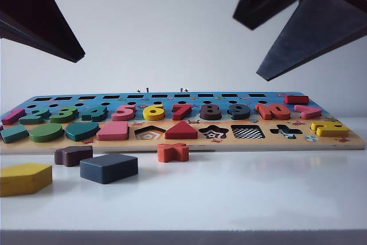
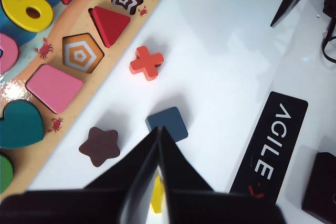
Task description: Insert the cube into the slot.
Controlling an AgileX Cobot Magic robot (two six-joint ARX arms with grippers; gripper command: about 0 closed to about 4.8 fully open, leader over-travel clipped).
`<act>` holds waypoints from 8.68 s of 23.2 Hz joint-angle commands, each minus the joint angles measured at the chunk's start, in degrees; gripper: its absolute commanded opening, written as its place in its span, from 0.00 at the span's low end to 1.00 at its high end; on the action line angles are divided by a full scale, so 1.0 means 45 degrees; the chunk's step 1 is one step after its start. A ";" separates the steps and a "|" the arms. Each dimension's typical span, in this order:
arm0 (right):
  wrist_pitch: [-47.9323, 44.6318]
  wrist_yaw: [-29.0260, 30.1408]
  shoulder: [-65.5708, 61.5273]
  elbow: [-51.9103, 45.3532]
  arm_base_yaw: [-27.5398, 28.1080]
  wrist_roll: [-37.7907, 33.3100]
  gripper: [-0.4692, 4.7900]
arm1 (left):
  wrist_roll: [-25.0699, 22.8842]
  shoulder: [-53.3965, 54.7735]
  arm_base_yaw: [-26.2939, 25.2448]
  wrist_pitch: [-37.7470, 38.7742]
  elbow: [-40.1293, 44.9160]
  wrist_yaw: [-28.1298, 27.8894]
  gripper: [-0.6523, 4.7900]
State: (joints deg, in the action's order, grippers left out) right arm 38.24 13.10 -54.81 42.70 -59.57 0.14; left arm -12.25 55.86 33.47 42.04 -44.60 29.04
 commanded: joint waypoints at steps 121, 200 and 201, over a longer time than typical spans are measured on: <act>-0.6067 -0.3599 -0.7198 0.1307 -0.1326 -0.1719 0.36 | -0.0423 0.0631 -0.0257 0.1350 0.0015 0.1209 0.15; -0.3157 -0.2871 -0.4658 0.1277 0.4221 1.1317 0.24 | -0.0374 0.0529 -0.0656 -0.4512 -0.0049 0.0000 0.15; -0.3089 -0.2871 -0.4658 0.1277 0.4221 1.1322 0.24 | -0.0374 0.0529 -0.0656 -0.4512 -0.0049 0.0000 0.15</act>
State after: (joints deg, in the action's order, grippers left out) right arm 24.45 -0.03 -75.85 48.38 -40.51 51.03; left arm -13.74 58.46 30.59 22.09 -44.56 29.02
